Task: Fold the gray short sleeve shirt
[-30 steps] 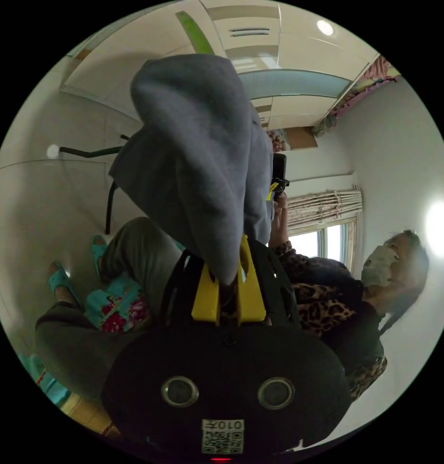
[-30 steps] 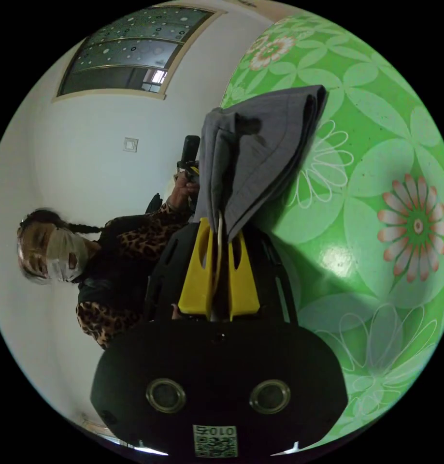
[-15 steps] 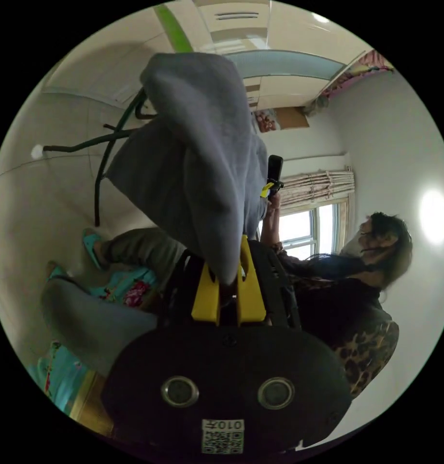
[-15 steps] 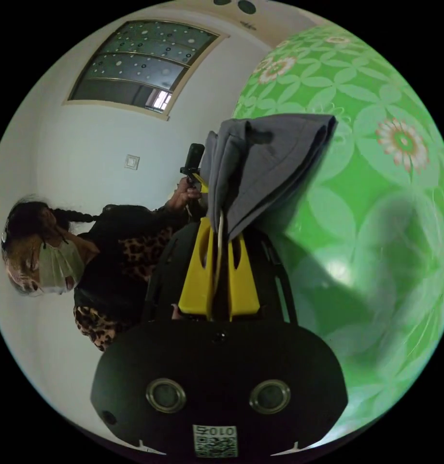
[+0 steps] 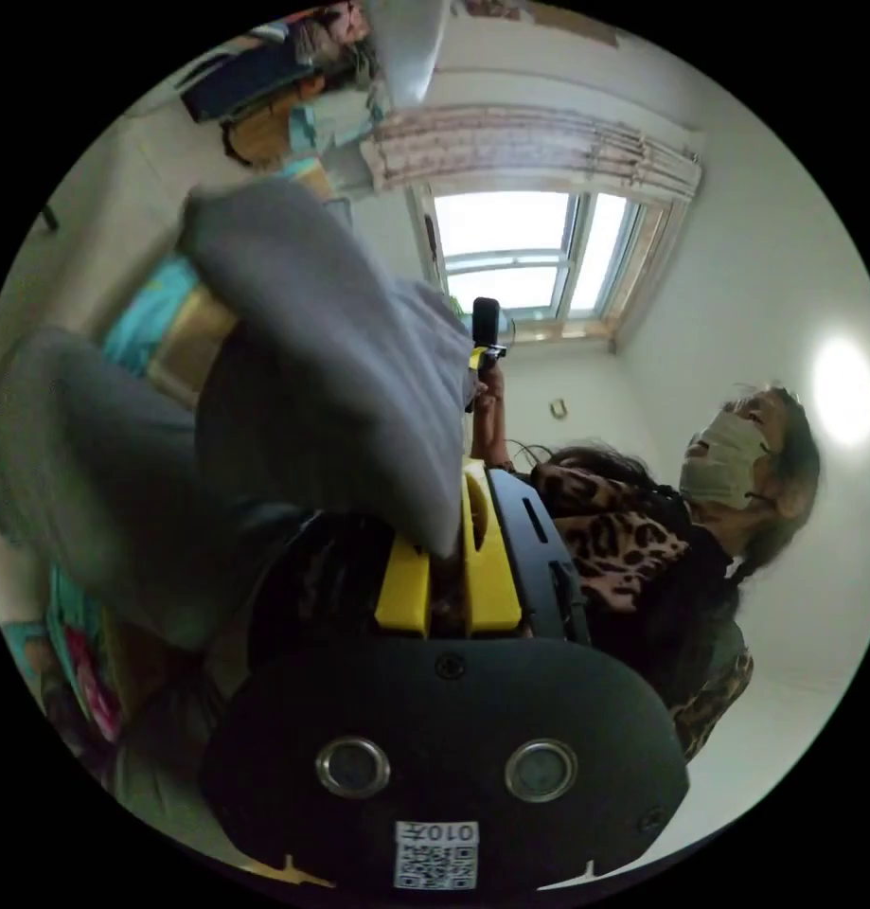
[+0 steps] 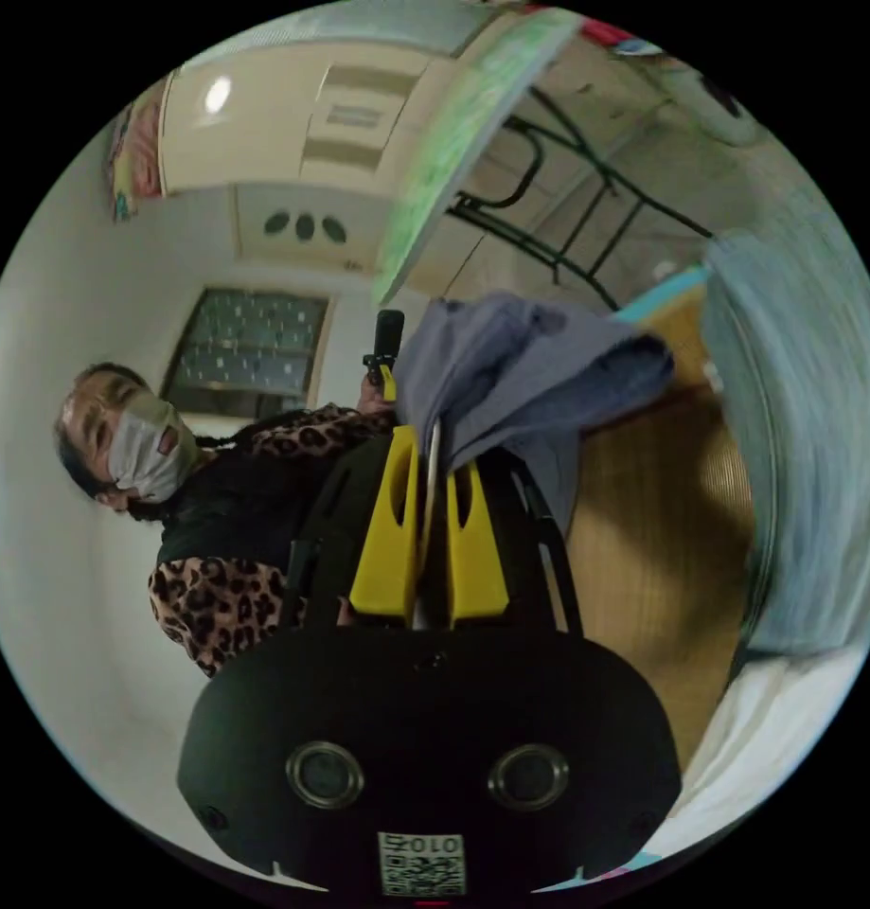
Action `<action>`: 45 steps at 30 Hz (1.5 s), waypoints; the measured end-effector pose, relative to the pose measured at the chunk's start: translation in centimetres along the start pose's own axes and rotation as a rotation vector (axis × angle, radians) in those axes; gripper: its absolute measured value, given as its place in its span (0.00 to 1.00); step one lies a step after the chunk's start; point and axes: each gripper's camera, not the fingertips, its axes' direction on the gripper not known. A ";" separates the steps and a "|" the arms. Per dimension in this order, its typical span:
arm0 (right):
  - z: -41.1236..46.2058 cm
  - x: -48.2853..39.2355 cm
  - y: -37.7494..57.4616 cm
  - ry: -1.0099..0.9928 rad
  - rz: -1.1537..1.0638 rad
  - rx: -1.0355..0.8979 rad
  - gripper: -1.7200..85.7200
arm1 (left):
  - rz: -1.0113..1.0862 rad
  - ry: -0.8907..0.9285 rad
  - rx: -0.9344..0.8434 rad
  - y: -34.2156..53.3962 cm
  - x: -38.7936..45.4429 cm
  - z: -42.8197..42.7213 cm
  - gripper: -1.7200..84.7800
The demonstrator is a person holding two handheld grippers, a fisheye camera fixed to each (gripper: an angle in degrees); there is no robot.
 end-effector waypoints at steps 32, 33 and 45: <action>-45.0 -19.4 65.8 0.346 0.203 0.861 0.09 | 0.216 -0.077 -0.829 -46.7 24.7 47.8 0.12; -46.1 -16.6 68.2 0.313 0.310 0.847 0.09 | 0.166 -0.086 -0.837 -47.0 23.1 49.3 0.12; -52.0 -8.8 85.6 0.016 0.345 0.918 0.09 | -0.266 -0.180 -0.821 -45.8 10.5 55.8 0.12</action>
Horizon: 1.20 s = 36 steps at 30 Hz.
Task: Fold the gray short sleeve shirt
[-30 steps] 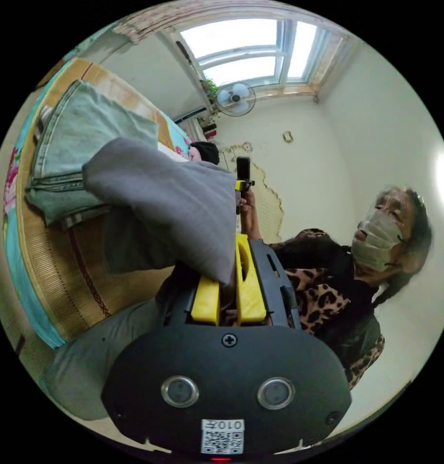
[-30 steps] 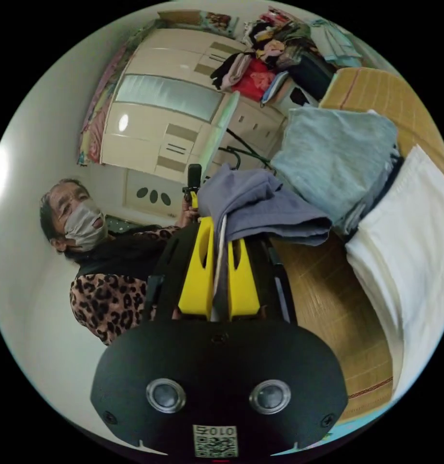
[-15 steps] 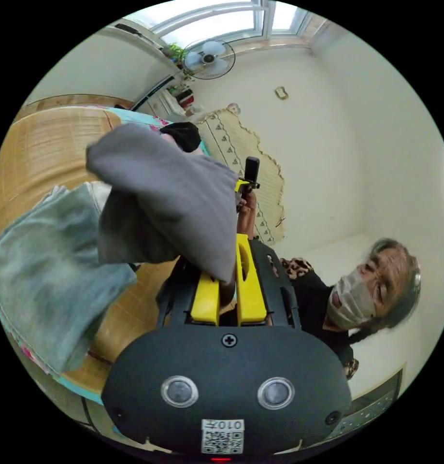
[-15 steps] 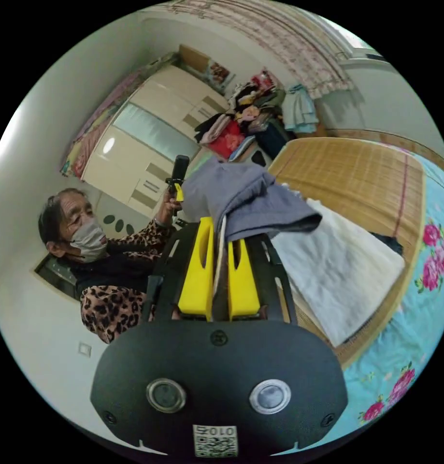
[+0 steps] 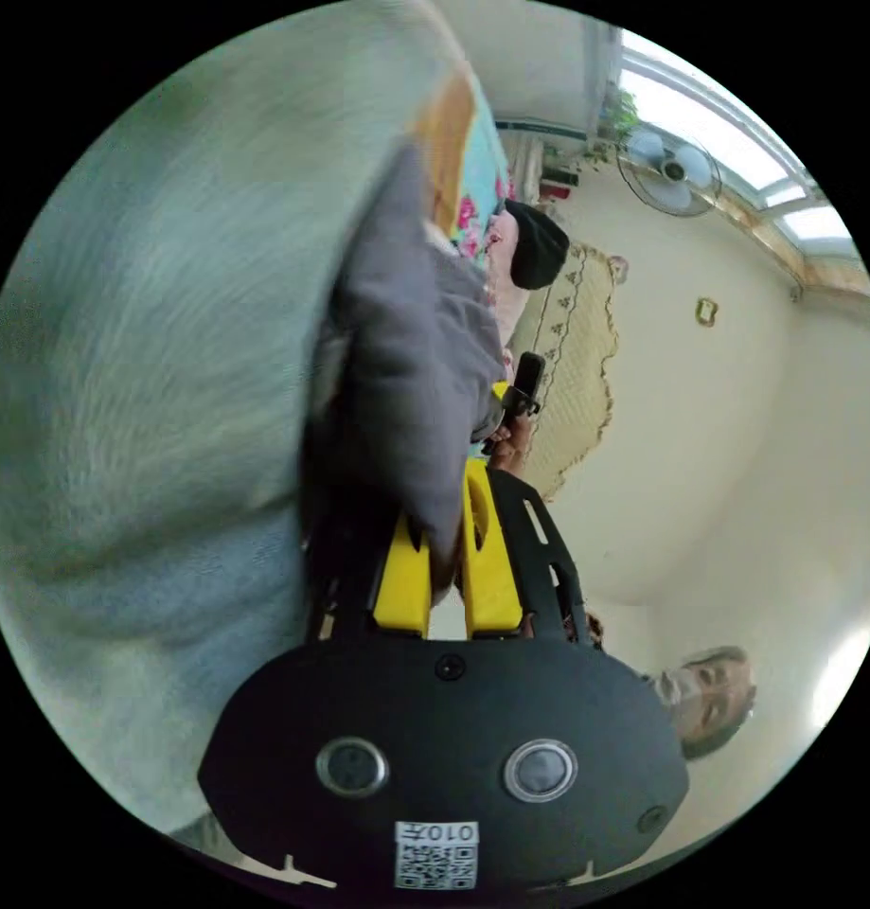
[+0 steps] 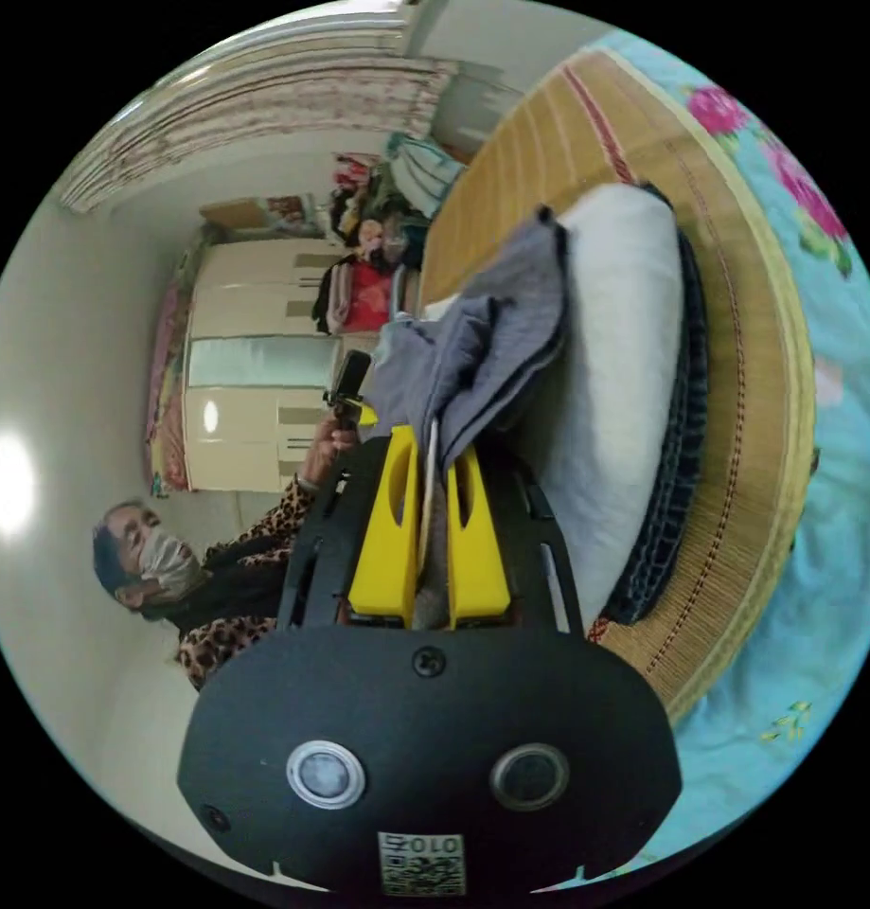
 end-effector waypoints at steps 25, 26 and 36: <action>-28.8 6.8 9.7 -0.460 -0.515 0.187 0.12 | 0.076 -0.392 0.297 9.6 13.6 -2.6 0.07; -30.0 6.8 10.4 -0.427 -0.510 0.232 0.12 | 0.108 -0.536 0.362 11.9 16.5 -3.6 0.05; -37.1 4.1 19.8 -0.508 -0.691 0.568 0.06 | 0.235 -0.915 0.358 22.5 23.6 2.4 0.03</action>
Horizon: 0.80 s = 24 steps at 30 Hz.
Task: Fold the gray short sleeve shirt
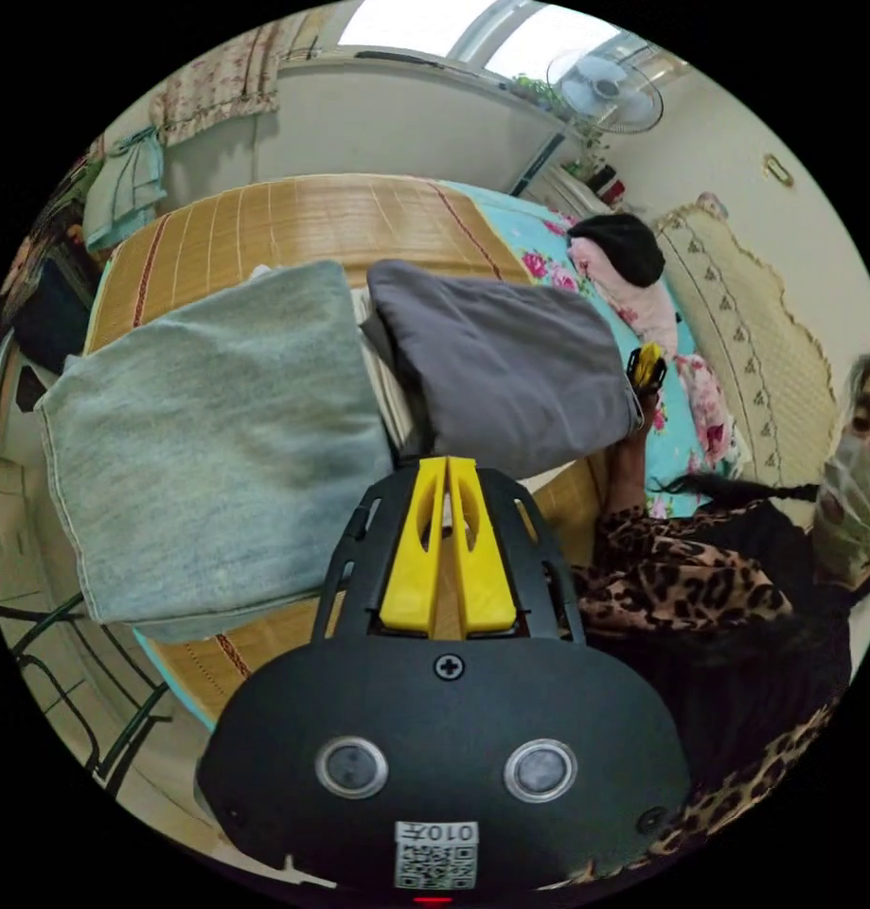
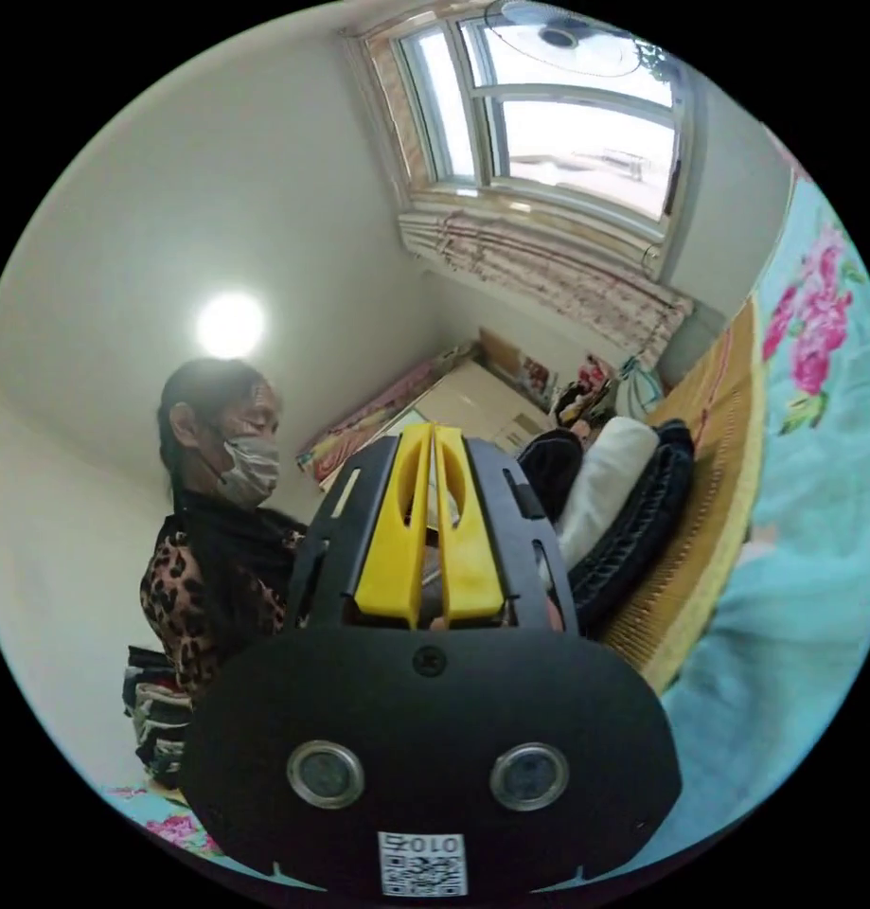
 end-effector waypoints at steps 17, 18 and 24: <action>-2.1 -2.9 0.8 -0.151 -0.027 0.060 0.05 | -0.065 0.028 0.023 0.5 1.3 -1.0 0.09; -1.9 -3.0 0.8 -0.153 -0.030 0.051 0.05 | -0.073 0.050 0.012 0.3 1.5 -1.4 0.08; -0.9 -2.4 1.4 -0.134 0.003 0.046 0.05 | -0.126 0.111 -0.250 -1.9 3.5 -3.5 0.07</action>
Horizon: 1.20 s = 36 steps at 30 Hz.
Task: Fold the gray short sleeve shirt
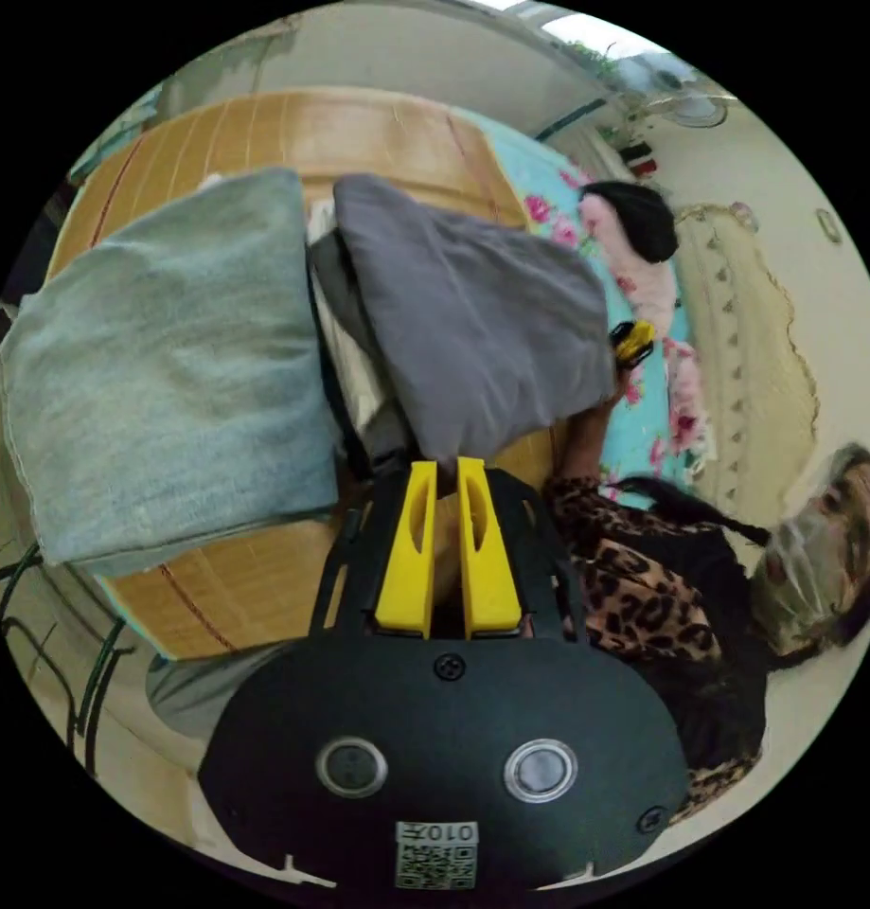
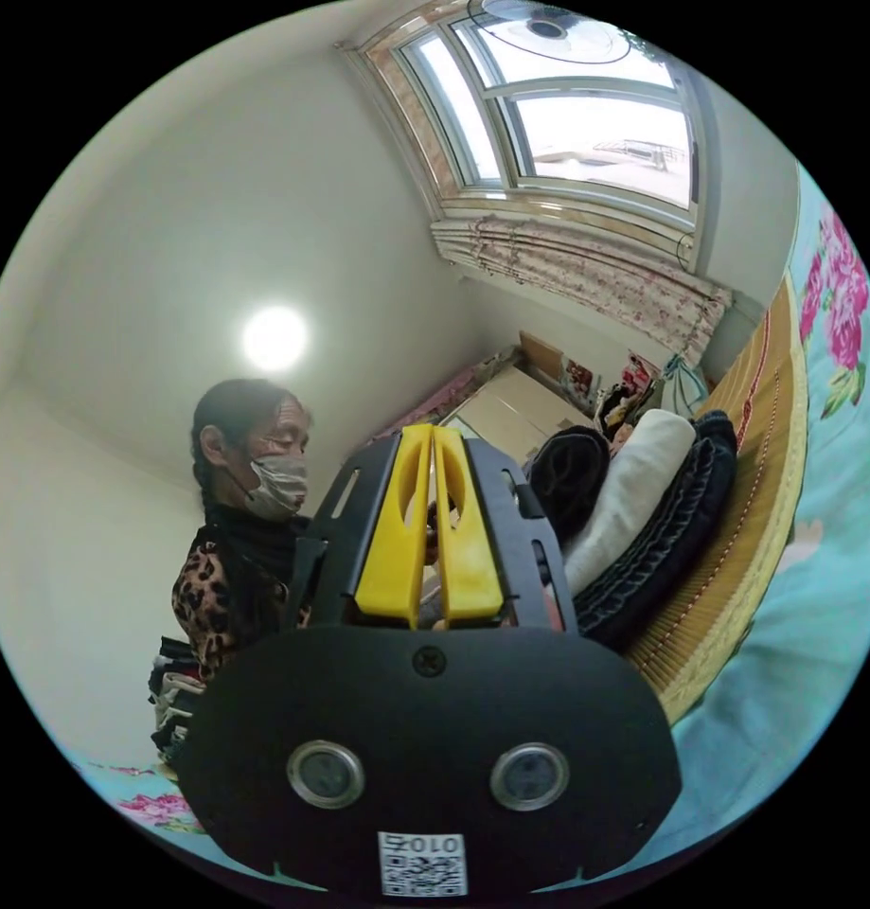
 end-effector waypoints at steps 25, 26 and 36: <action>14.9 4.8 -0.3 0.731 0.133 -0.476 0.12 | 0.001 -0.463 -0.173 -1.7 0.8 1.3 0.02; 15.5 4.9 -0.3 0.790 0.113 -0.499 0.11 | -0.010 -0.414 -0.137 -1.3 0.2 0.4 0.02; 14.7 9.5 -0.6 0.887 0.277 -0.507 0.07 | 0.103 -0.275 0.198 0.4 3.3 -8.8 0.02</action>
